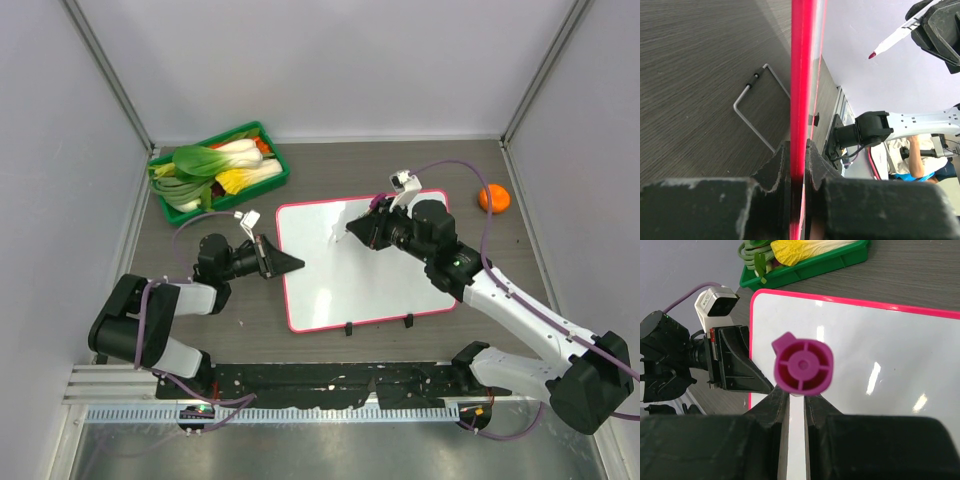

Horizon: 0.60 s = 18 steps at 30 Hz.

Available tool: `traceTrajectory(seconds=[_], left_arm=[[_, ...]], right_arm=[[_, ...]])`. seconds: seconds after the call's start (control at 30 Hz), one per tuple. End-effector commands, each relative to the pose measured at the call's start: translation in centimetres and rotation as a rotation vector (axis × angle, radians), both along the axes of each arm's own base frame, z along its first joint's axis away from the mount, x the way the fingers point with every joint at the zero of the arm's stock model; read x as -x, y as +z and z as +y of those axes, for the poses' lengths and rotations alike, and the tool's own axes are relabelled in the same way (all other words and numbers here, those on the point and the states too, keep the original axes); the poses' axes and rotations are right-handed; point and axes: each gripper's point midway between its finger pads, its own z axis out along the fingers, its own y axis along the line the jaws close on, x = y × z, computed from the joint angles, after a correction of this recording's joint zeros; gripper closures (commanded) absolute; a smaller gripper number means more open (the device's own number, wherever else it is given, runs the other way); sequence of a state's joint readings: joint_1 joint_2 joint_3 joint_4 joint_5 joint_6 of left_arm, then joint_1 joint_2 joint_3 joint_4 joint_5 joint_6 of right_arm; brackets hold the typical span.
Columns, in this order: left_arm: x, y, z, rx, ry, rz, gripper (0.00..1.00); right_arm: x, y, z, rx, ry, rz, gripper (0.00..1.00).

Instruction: Write a sentence on the whiteboard

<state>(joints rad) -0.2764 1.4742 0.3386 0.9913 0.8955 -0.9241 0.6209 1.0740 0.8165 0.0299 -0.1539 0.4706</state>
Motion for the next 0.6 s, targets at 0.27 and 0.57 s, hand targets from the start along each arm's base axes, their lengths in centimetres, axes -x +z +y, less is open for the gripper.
traceTrajectory(seconds=[0.27, 0.57], left_arm=[[-0.7, -5.1, 1.3, -0.173, 0.073, 0.064, 1.0], [-0.8, -5.6, 1.2, -0.176, 0.066, 0.086, 1.0]], right_arm=[[-1.2, 3.9, 0.1, -0.02, -0.037, -0.129, 0.99], [-1.8, 5.3, 0.9, 0.002, -0.098, -0.208, 0.99]])
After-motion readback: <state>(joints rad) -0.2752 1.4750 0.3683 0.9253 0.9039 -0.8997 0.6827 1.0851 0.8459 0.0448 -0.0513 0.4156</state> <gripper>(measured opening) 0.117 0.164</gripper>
